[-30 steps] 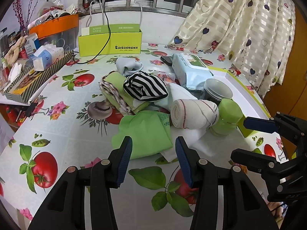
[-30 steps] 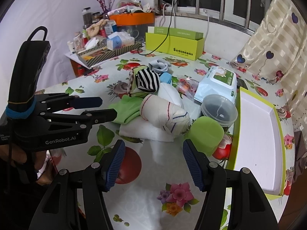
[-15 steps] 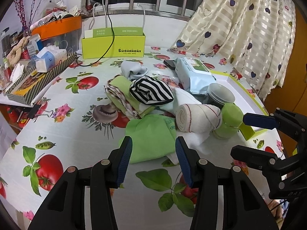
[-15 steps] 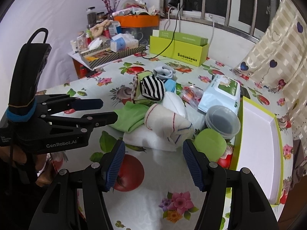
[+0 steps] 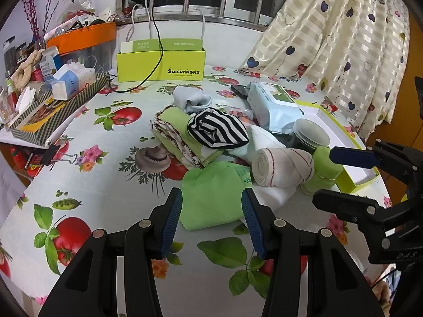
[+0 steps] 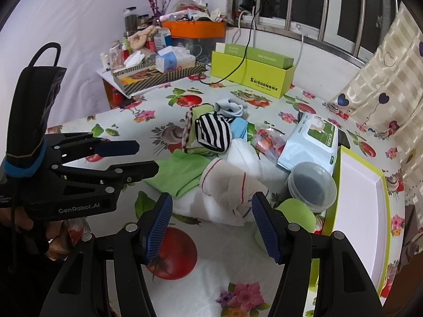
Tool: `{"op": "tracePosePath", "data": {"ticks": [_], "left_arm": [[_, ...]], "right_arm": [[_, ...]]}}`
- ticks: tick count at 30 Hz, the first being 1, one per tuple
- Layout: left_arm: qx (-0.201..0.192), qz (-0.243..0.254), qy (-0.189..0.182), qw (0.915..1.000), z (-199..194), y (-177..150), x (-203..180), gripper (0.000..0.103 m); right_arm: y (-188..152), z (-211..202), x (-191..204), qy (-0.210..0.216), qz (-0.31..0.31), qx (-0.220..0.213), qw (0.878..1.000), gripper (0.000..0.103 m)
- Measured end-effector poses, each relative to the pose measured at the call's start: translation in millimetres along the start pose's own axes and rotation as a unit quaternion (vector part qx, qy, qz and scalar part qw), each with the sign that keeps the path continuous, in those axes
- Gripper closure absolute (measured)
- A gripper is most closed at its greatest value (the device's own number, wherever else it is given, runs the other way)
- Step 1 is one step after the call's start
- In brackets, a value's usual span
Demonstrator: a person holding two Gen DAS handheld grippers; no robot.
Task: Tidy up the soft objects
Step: 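Grasp the rolled white towel with the right gripper while the left grasps the green cloth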
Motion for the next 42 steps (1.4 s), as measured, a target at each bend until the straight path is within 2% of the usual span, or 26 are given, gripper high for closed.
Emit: {"op": "tracePosePath", "data": {"ticks": [7,15,17,19,20,25,30,36,42], "left_arm": [[-0.006,0.0,-0.005,1.0,0,3,8,0.055],[-0.007,-0.008,-0.012,0.9999,4,5,21,0.055],[-0.001,-0.009,-0.013,0.9999,8,3,22,0.055],[0.009,-0.006,-0.023,0.9997,13,0,19,0.047],[0.016,-0.005,-0.029,0.9994,17,-2,18,0.047],[0.039,-0.002,-0.042,0.9984,33,-10,13,0.047],[0.056,-0.006,-0.062,0.9965,41,-18,10,0.047],[0.037,0.013,-0.073,0.9966,26,-15,4,0.047],[0.065,0.038,-0.072,0.9945,38,-26,-2,0.046]], "right_arm": [[12,17,-5,0.004,-0.014,0.009,1.0,0.04],[13,46,-9,-0.001,-0.045,0.04,0.998,0.04],[12,52,-10,-0.003,-0.053,0.047,0.997,0.04],[11,57,-11,-0.003,-0.06,0.053,0.997,0.04],[11,59,-11,-0.004,-0.064,0.057,0.996,0.04],[6,65,-11,-0.013,-0.082,0.068,0.994,0.041],[6,66,-15,-0.02,-0.085,0.069,0.994,0.053],[5,66,-16,-0.021,-0.083,0.068,0.994,0.053],[5,65,-17,-0.021,-0.079,0.068,0.994,0.053]]}}
Point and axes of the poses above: each gripper's, at about its wrist camera, not at the fingertips, and z roughly the way its jaws point, x to its left, y to its top, the point moved 10 cm from there along z, roughly the way its jaws point, and after that the axes turned 10 degrees about -y, right-handed, at the moved point
